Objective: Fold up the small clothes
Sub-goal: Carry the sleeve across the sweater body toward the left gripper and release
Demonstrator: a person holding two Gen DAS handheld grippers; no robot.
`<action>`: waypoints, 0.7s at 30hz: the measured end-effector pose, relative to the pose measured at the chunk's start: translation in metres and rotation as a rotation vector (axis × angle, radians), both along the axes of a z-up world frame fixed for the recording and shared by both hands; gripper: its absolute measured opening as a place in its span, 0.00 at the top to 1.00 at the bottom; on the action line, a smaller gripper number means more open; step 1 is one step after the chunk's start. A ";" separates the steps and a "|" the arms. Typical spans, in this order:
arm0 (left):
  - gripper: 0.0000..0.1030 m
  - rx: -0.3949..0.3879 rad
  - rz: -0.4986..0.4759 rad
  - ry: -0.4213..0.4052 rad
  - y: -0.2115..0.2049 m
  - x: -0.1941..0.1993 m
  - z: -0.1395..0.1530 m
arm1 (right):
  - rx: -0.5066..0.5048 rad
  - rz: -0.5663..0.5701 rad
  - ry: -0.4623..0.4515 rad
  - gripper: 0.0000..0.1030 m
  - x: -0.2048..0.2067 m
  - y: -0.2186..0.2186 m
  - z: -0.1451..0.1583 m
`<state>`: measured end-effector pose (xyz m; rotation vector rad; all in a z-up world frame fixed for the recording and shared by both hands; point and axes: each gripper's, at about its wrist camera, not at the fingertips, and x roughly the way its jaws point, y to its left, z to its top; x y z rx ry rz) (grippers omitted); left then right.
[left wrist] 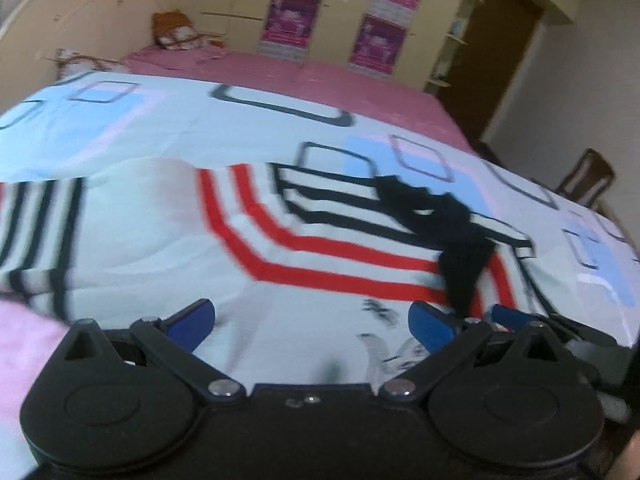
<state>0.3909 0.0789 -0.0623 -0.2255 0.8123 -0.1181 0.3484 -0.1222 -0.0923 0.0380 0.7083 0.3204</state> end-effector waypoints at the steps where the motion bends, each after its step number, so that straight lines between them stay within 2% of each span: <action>1: 0.00 -0.008 -0.022 -0.004 -0.008 0.004 -0.001 | -0.002 -0.006 -0.021 0.29 -0.006 -0.005 0.004; 2: 0.00 -0.011 -0.042 -0.008 -0.017 0.008 -0.002 | 0.002 -0.007 -0.017 0.30 -0.009 -0.013 0.006; 3: 0.00 -0.010 -0.063 -0.011 -0.026 0.011 -0.004 | 0.020 -0.018 -0.005 0.39 -0.019 -0.024 0.007; 4: 0.01 -0.004 -0.089 -0.011 -0.038 0.014 -0.007 | 0.039 -0.032 0.013 0.59 -0.029 -0.037 0.008; 5: 0.01 -0.001 -0.110 -0.004 -0.047 0.017 -0.011 | 0.045 -0.050 0.036 0.65 -0.027 -0.051 0.007; 9: 0.02 -0.005 -0.156 0.012 -0.070 0.031 -0.028 | 0.020 -0.167 0.079 0.68 -0.053 -0.107 0.007; 12: 0.08 -0.026 -0.176 -0.004 -0.079 0.044 -0.034 | 0.012 -0.263 0.091 0.68 -0.066 -0.139 0.013; 15: 0.26 -0.037 -0.210 -0.006 -0.089 0.056 -0.038 | 0.009 -0.378 0.092 0.67 -0.066 -0.167 0.010; 17: 0.47 -0.020 -0.230 0.015 -0.097 0.066 -0.044 | 0.041 -0.422 0.091 0.67 -0.062 -0.181 0.008; 18: 0.52 -0.017 -0.232 0.026 -0.098 0.068 -0.046 | 0.053 -0.430 0.097 0.67 -0.060 -0.187 0.006; 19: 0.62 -0.012 -0.232 0.035 -0.099 0.072 -0.049 | 0.059 -0.438 0.104 0.67 -0.055 -0.191 0.003; 21: 0.92 -0.004 -0.230 0.033 -0.097 0.074 -0.049 | 0.076 -0.447 0.097 0.67 -0.051 -0.198 0.001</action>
